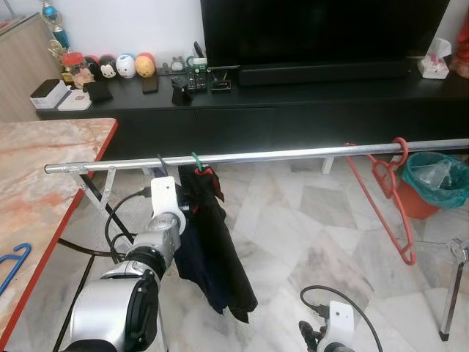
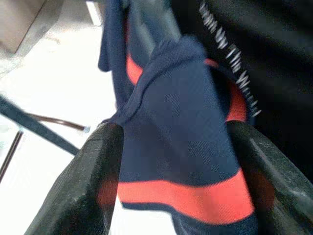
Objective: Hang hanger
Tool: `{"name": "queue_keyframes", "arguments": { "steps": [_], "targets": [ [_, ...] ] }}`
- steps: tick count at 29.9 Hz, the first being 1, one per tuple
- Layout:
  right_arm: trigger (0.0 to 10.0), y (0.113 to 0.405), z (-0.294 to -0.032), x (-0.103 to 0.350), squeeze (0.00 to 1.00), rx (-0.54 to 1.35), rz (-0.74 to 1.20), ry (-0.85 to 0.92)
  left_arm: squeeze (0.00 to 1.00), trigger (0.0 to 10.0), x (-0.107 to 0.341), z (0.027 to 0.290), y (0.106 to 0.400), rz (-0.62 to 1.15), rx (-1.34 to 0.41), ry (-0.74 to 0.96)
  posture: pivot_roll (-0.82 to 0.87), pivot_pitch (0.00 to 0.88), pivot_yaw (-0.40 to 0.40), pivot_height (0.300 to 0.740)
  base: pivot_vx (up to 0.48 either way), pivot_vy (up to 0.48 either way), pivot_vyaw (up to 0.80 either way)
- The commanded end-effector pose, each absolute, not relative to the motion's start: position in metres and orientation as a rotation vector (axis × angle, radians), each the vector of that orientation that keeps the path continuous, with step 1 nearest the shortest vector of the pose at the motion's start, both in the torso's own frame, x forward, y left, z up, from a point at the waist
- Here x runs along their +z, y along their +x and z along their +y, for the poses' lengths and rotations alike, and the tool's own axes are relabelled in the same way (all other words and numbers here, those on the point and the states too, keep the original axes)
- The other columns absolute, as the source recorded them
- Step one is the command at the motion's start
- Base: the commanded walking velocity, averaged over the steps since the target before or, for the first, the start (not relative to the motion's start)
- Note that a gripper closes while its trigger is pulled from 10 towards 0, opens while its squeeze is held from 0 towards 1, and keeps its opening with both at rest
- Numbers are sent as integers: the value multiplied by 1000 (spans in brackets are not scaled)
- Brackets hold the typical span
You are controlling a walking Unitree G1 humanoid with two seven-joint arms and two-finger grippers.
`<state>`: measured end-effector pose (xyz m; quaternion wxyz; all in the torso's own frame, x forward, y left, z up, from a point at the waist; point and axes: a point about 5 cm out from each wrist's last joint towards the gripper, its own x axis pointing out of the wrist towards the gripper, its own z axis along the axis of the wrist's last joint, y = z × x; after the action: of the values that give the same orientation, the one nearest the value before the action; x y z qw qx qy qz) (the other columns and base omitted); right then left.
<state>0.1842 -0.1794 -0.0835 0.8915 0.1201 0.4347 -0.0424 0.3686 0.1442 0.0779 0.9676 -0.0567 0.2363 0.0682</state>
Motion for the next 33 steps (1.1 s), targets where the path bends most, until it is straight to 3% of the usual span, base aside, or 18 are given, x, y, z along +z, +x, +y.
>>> {"name": "queue_keyframes", "arguments": {
  "steps": [1,6,7,8,10,11,12,14,15,19,20,33],
  "targets": [
    [10000,182,-178,-85,0,-99,913,261,0,10000,76,152,367,473,170,-76,-35,11,87,740,0,0,0],
    [10000,181,-179,-85,0,-99,914,260,0,9529,76,150,367,460,183,-81,-40,13,86,740,0,0,0],
    [10000,181,-179,-85,0,-99,914,260,0,5216,78,149,368,451,183,-87,-45,16,86,740,0,0,0],
    [10000,181,-179,-85,0,-99,914,260,0,5686,80,148,369,433,179,-106,-45,17,85,740,0,0,0],
    [10000,181,-179,-85,0,-99,915,260,0,5686,82,147,370,420,176,-120,-45,17,85,740,0,0,0],
    [10000,181,-179,-85,0,-99,915,260,0,7686,84,146,371,407,170,-132,-45,18,84,740,0,0,0],
    [10000,180,-179,-85,0,-99,916,259,0,8627,85,145,372,398,166,-137,-44,17,84,740,0,0,0],
    [10000,180,-180,-86,0,-99,917,259,0,8627,85,145,372,397,165,-135,-43,17,83,740,0,0,0],
    [10000,180,-180,-86,0,-98,917,259,0,9255,84,145,372,400,159,-129,-43,18,84,740,0,0,0],
    [10000,180,-179,-86,0,-97,917,259,0,9255,84,145,371,402,155,-124,-47,19,84,740,0,0,0],
    [10000,180,-179,-86,0,-97,917,259,0,0,82,145,370,408,154,-116,-45,19,83,740,0,0,0],
    [10000,181,-180,-85,0,-97,915,258,0,0,80,151,369,398,188,-97,-46,18,82,740,0,0,0]
  ]
}}
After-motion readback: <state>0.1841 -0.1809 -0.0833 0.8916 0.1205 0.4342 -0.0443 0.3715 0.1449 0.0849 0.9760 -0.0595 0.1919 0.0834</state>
